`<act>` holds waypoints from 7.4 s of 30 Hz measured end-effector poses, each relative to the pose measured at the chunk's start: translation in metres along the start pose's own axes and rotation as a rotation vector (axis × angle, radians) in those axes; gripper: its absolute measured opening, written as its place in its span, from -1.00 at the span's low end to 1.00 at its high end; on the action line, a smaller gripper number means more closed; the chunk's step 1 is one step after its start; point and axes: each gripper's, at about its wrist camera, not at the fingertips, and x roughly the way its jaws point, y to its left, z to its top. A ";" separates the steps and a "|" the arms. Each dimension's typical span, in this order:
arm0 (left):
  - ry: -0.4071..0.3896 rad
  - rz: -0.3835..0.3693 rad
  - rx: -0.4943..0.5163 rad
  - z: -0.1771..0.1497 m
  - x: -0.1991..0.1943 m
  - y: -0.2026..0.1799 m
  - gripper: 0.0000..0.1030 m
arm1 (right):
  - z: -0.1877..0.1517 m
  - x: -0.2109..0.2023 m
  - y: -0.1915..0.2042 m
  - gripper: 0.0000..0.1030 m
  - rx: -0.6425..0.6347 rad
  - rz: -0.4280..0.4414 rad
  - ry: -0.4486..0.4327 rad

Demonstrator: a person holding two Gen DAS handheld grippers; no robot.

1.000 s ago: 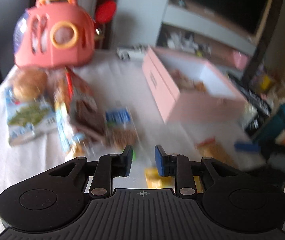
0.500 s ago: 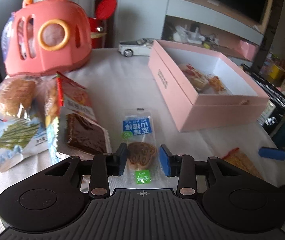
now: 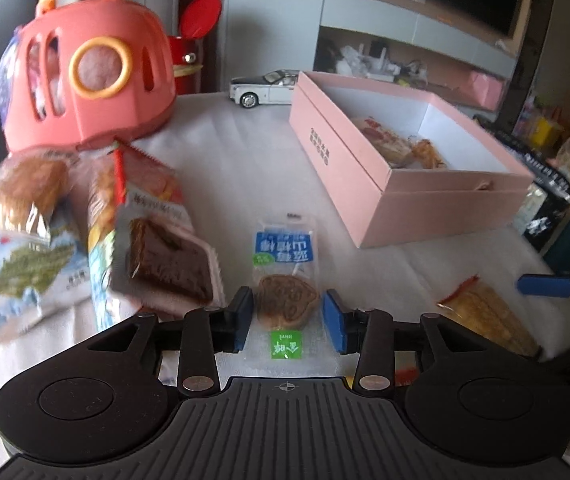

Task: Organize snacks

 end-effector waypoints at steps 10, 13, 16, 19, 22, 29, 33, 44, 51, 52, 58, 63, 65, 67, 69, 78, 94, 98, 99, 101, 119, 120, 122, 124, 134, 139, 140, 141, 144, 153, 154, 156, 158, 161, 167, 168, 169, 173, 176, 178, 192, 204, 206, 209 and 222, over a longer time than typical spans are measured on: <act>0.038 0.000 -0.057 -0.052 -0.064 0.018 -0.16 | -0.004 -0.023 -0.001 0.98 -0.044 -0.029 -0.032; 0.034 0.033 -0.077 -0.061 -0.074 0.022 -0.17 | -0.002 -0.050 0.011 0.98 -0.073 -0.048 -0.129; 0.029 0.039 -0.072 -0.062 -0.074 0.021 -0.16 | 0.000 -0.069 0.030 0.98 -0.129 0.034 -0.159; 0.022 0.042 -0.060 -0.064 -0.075 0.019 -0.16 | 0.000 -0.066 0.052 0.98 -0.166 0.205 -0.079; 0.022 0.031 -0.078 -0.063 -0.075 0.022 -0.16 | -0.004 -0.048 0.074 0.98 -0.202 0.241 -0.007; 0.031 0.052 -0.071 -0.060 -0.070 0.017 -0.15 | -0.008 -0.027 0.088 0.67 -0.243 0.214 0.054; 0.033 0.081 -0.038 -0.060 -0.069 0.011 -0.15 | -0.012 -0.034 0.088 0.40 -0.250 0.214 0.042; 0.049 -0.030 0.012 -0.064 -0.068 -0.011 -0.15 | -0.019 -0.051 0.051 0.27 -0.211 0.164 0.055; 0.049 -0.061 -0.046 -0.063 -0.067 -0.003 -0.14 | -0.031 -0.056 0.057 0.66 -0.262 0.109 0.010; 0.050 -0.069 -0.057 -0.063 -0.067 -0.001 -0.14 | -0.031 -0.056 0.057 0.66 -0.265 0.106 0.006; 0.049 -0.044 -0.019 -0.063 -0.067 -0.009 -0.14 | -0.020 -0.048 0.049 0.65 -0.162 0.164 0.018; 0.009 -0.004 0.033 -0.070 -0.069 -0.015 -0.19 | -0.024 -0.049 0.046 0.32 -0.167 0.148 0.018; -0.005 0.005 0.041 -0.071 -0.071 -0.018 -0.23 | -0.026 -0.052 0.044 0.29 -0.179 0.127 0.003; -0.034 -0.029 0.023 -0.066 -0.078 -0.017 -0.23 | -0.024 -0.056 0.037 0.24 -0.170 0.109 -0.009; -0.107 -0.070 0.014 -0.045 -0.094 -0.018 -0.23 | -0.015 -0.065 0.023 0.13 -0.126 0.125 -0.016; -0.349 -0.206 -0.025 0.130 -0.075 -0.030 -0.22 | 0.146 -0.140 -0.069 0.09 0.107 0.115 -0.334; -0.079 -0.306 -0.191 0.156 0.072 0.001 -0.18 | 0.197 0.077 -0.127 0.18 0.212 -0.013 0.039; -0.178 -0.217 -0.153 0.142 0.024 0.029 -0.18 | 0.193 0.058 -0.114 0.36 0.175 -0.074 -0.052; -0.220 -0.156 -0.135 0.134 0.009 0.037 -0.18 | 0.191 0.050 -0.110 0.37 0.163 -0.073 -0.067; -0.295 -0.024 -0.112 0.119 -0.016 0.056 -0.18 | 0.185 0.033 -0.100 0.39 0.136 -0.074 -0.096; -0.280 0.089 -0.472 0.008 -0.033 0.186 -0.11 | 0.125 0.028 0.100 0.54 -0.104 0.281 0.010; -0.268 0.064 -0.455 0.009 -0.027 0.183 0.00 | 0.126 0.035 0.108 0.54 -0.108 0.279 0.012; -0.259 -0.004 -0.410 0.015 -0.016 0.175 0.03 | 0.125 0.050 0.119 0.54 -0.122 0.263 0.017; -0.251 -0.101 -0.406 0.015 -0.011 0.172 0.05 | 0.127 0.064 0.126 0.54 -0.114 0.257 0.034; -0.314 -0.126 -0.407 0.005 -0.038 0.156 0.03 | 0.107 0.057 0.112 0.01 -0.077 0.341 0.138; -0.372 0.062 -0.484 -0.004 -0.058 0.173 0.03 | 0.084 0.026 0.108 -0.17 -0.116 0.370 0.134; -0.361 0.095 -0.514 -0.004 -0.057 0.181 0.03 | 0.079 0.019 0.106 -0.20 -0.124 0.377 0.132; -0.344 0.117 -0.557 -0.007 -0.055 0.189 0.03 | 0.075 0.013 0.105 -0.23 -0.131 0.376 0.125; -0.296 0.108 -0.635 -0.017 -0.045 0.207 0.03 | 0.065 -0.010 0.100 -0.23 -0.173 0.354 0.077; -0.228 -0.094 -0.520 -0.002 -0.010 0.178 -0.02 | 0.047 -0.046 0.061 0.45 -0.192 0.232 -0.020; -0.235 -0.101 -0.510 0.001 -0.011 0.173 -0.02 | 0.046 -0.045 0.056 0.45 -0.184 0.205 -0.021; -0.274 -0.066 -0.478 0.003 -0.022 0.163 -0.02 | 0.044 -0.042 0.042 0.45 -0.150 0.155 -0.019; -0.323 -0.010 -0.454 0.004 -0.038 0.154 -0.02 | 0.042 -0.037 0.030 0.45 -0.099 0.129 -0.003; -0.377 0.075 -0.430 0.003 -0.067 0.140 -0.02 | 0.043 -0.025 0.025 0.45 -0.044 0.129 0.017; -0.336 -0.017 -0.343 0.001 -0.098 0.112 -0.02 | 0.058 0.005 0.057 0.26 -0.091 0.159 -0.022; -0.316 -0.037 -0.335 -0.001 -0.099 0.108 -0.02 | 0.060 0.010 0.064 0.26 -0.113 0.153 -0.029; -0.302 -0.044 -0.335 -0.002 -0.099 0.105 -0.02 | 0.062 0.018 0.073 0.26 -0.142 0.146 -0.036; -0.277 -0.026 -0.366 -0.014 -0.102 0.105 -0.02 | 0.069 0.043 0.098 0.28 -0.216 0.145 -0.029; -0.265 -0.048 -0.387 -0.020 -0.104 0.105 -0.02 | 0.076 0.051 0.103 0.31 -0.198 0.179 -0.010; -0.265 -0.094 -0.391 -0.023 -0.108 0.101 -0.02 | 0.079 0.056 0.103 0.32 -0.181 0.196 0.007; -0.181 0.064 -0.239 -0.023 -0.079 0.068 -0.01 | 0.074 0.044 0.113 0.10 -0.212 0.244 0.055; -0.177 0.046 -0.167 -0.021 -0.065 0.096 0.30 | 0.012 -0.021 0.100 0.11 -0.304 0.252 0.046; -0.154 0.037 -0.121 -0.021 -0.057 0.100 0.33 | 0.009 -0.022 0.099 0.12 -0.304 0.247 0.039; -0.151 0.004 -0.156 -0.019 -0.050 0.112 0.45 | 0.010 -0.022 0.100 0.22 -0.296 0.250 0.041; -0.268 -0.081 -0.222 -0.035 -0.088 0.106 -0.10 | -0.001 -0.018 0.096 0.75 -0.232 0.197 -0.008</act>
